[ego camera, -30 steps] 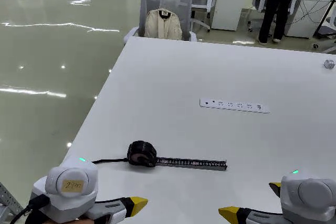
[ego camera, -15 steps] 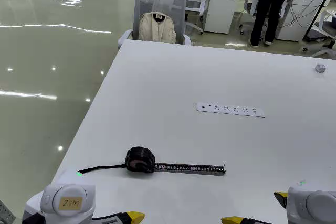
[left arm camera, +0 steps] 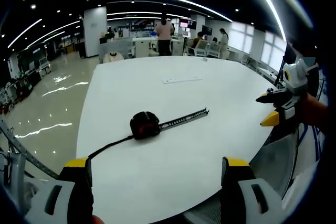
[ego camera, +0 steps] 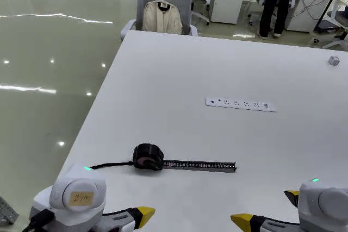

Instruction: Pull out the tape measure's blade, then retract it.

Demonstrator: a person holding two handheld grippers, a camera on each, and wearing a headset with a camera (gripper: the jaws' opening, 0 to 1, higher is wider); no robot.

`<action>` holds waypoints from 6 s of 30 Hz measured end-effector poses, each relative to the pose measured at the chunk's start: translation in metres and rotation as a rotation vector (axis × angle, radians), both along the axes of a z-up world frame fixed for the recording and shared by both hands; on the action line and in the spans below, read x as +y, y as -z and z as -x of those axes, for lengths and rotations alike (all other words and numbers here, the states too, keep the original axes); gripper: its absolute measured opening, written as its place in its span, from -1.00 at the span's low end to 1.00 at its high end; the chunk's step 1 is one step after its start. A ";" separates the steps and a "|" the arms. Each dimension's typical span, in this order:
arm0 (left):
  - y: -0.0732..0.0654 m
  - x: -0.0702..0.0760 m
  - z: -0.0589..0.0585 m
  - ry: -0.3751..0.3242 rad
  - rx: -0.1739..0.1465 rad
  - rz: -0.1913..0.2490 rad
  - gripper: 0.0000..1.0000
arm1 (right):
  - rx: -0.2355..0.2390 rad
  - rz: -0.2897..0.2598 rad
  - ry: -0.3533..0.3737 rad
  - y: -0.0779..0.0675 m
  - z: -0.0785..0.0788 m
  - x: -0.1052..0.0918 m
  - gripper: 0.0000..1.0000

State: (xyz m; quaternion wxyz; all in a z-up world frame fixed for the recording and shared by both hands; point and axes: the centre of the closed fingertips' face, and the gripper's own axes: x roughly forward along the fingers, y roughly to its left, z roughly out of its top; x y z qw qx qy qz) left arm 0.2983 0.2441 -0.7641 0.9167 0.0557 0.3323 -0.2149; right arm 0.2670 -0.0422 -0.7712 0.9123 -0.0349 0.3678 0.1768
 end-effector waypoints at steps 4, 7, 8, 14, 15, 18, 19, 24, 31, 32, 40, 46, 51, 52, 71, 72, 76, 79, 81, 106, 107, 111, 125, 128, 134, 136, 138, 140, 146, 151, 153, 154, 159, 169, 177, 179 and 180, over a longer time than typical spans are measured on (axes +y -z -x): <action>0.004 -0.005 0.003 -0.020 0.005 -0.004 1.00 | 0.000 -0.001 -0.008 0.002 0.000 -0.008 0.83; 0.005 -0.009 0.005 -0.037 0.011 -0.003 1.00 | 0.002 -0.004 -0.017 0.004 0.001 -0.014 0.83; 0.005 -0.013 0.006 -0.036 0.011 -0.001 1.00 | 0.000 -0.002 -0.021 0.005 0.001 -0.018 0.82; 0.003 -0.022 0.006 -0.063 -0.001 -0.002 1.00 | -0.005 -0.020 -0.057 0.005 -0.001 -0.025 0.80; 0.003 -0.023 0.005 -0.065 0.000 -0.001 1.00 | -0.005 -0.021 -0.062 0.006 -0.002 -0.026 0.80; 0.005 -0.026 0.005 -0.079 0.008 0.005 1.00 | -0.001 -0.019 -0.083 0.010 -0.004 -0.028 0.79; 0.006 -0.027 0.005 -0.082 0.009 0.004 1.00 | -0.001 -0.017 -0.088 0.011 -0.005 -0.029 0.79; 0.007 -0.031 0.001 -0.099 0.009 0.005 1.00 | 0.000 -0.022 -0.111 0.014 -0.010 -0.032 0.78; 0.008 -0.038 -0.008 -0.128 0.007 0.013 1.00 | -0.002 -0.034 -0.139 0.016 -0.017 -0.035 0.77; 0.008 -0.039 -0.008 -0.132 0.007 0.011 1.00 | -0.002 -0.034 -0.144 0.016 -0.018 -0.036 0.76; 0.011 -0.046 -0.015 -0.159 0.009 0.011 1.00 | 0.005 -0.042 -0.195 0.022 -0.027 -0.038 0.73; 0.009 -0.048 -0.019 -0.170 0.005 0.011 1.00 | 0.002 -0.037 -0.218 0.022 -0.030 -0.038 0.72; 0.009 -0.048 -0.021 -0.173 0.003 0.010 1.00 | 0.002 -0.036 -0.223 0.022 -0.031 -0.039 0.70; 0.009 -0.048 -0.021 -0.173 0.002 0.010 1.00 | 0.002 -0.036 -0.223 0.022 -0.032 -0.039 0.69; 0.043 -0.045 -0.060 -0.141 0.040 0.019 0.97 | 0.009 0.017 -0.250 0.046 -0.063 -0.028 0.65; 0.043 -0.045 -0.060 -0.140 0.041 0.019 0.97 | 0.009 0.017 -0.250 0.046 -0.063 -0.028 0.64; 0.047 -0.045 -0.063 -0.139 0.043 0.020 0.95 | 0.007 0.024 -0.250 0.048 -0.067 -0.029 0.64; 0.055 -0.042 -0.071 -0.145 0.046 0.008 0.95 | 0.010 0.037 -0.254 0.057 -0.077 -0.029 0.63; 0.055 -0.041 -0.072 -0.146 0.046 0.008 0.95 | 0.011 0.037 -0.254 0.058 -0.077 -0.030 0.62; 0.084 -0.033 -0.099 -0.240 0.072 0.019 0.94 | 0.092 0.100 -0.369 0.104 -0.111 -0.037 0.55; 0.085 -0.033 -0.102 -0.246 0.073 0.020 0.94 | 0.095 0.105 -0.381 0.107 -0.114 -0.037 0.55; 0.089 -0.035 -0.108 -0.254 0.076 0.023 0.94 | 0.101 0.112 -0.400 0.111 -0.119 -0.037 0.55; 0.095 -0.048 -0.124 -0.256 0.082 0.029 0.93 | 0.129 0.148 -0.460 0.129 -0.130 -0.042 0.49; 0.097 -0.049 -0.127 -0.255 0.085 0.031 0.93 | 0.135 0.152 -0.474 0.133 -0.133 -0.041 0.48; 0.102 -0.049 -0.133 -0.261 0.089 0.032 0.92 | 0.144 0.162 -0.508 0.140 -0.138 -0.039 0.46; 0.102 -0.050 -0.135 -0.262 0.088 0.033 0.91 | 0.148 0.166 -0.523 0.142 -0.139 -0.038 0.46; 0.103 -0.051 -0.137 -0.262 0.089 0.031 0.91 | 0.150 0.172 -0.533 0.144 -0.141 -0.038 0.46; 0.104 -0.052 -0.139 -0.263 0.092 0.033 0.90 | 0.152 0.174 -0.543 0.145 -0.142 -0.038 0.45; 0.108 -0.054 -0.143 -0.265 0.097 0.029 0.88 | 0.160 0.190 -0.580 0.152 -0.147 -0.038 0.43; 0.110 -0.055 -0.147 -0.269 0.102 0.029 0.86 | 0.163 0.200 -0.609 0.154 -0.150 -0.037 0.41; 0.111 -0.055 -0.149 -0.271 0.102 0.033 0.85 | 0.163 0.203 -0.618 0.155 -0.153 -0.036 0.41; 0.112 -0.056 -0.150 -0.269 0.104 0.033 0.85 | 0.164 0.202 -0.621 0.155 -0.154 -0.036 0.41; 0.114 -0.055 -0.154 -0.268 0.105 0.035 0.82 | 0.165 0.212 -0.646 0.158 -0.157 -0.034 0.37; 0.116 -0.055 -0.158 -0.270 0.106 0.039 0.78 | 0.164 0.220 -0.670 0.162 -0.162 -0.036 0.25; 0.121 -0.057 -0.164 -0.266 0.108 0.049 0.71 | 0.162 0.226 -0.744 0.167 -0.166 -0.033 0.18; 0.121 -0.056 -0.164 -0.269 0.109 0.049 0.71 | 0.164 0.224 -0.757 0.168 -0.166 -0.032 0.20; 0.122 -0.056 -0.165 -0.269 0.111 0.045 0.71 | 0.164 0.226 -0.763 0.168 -0.166 -0.032 0.18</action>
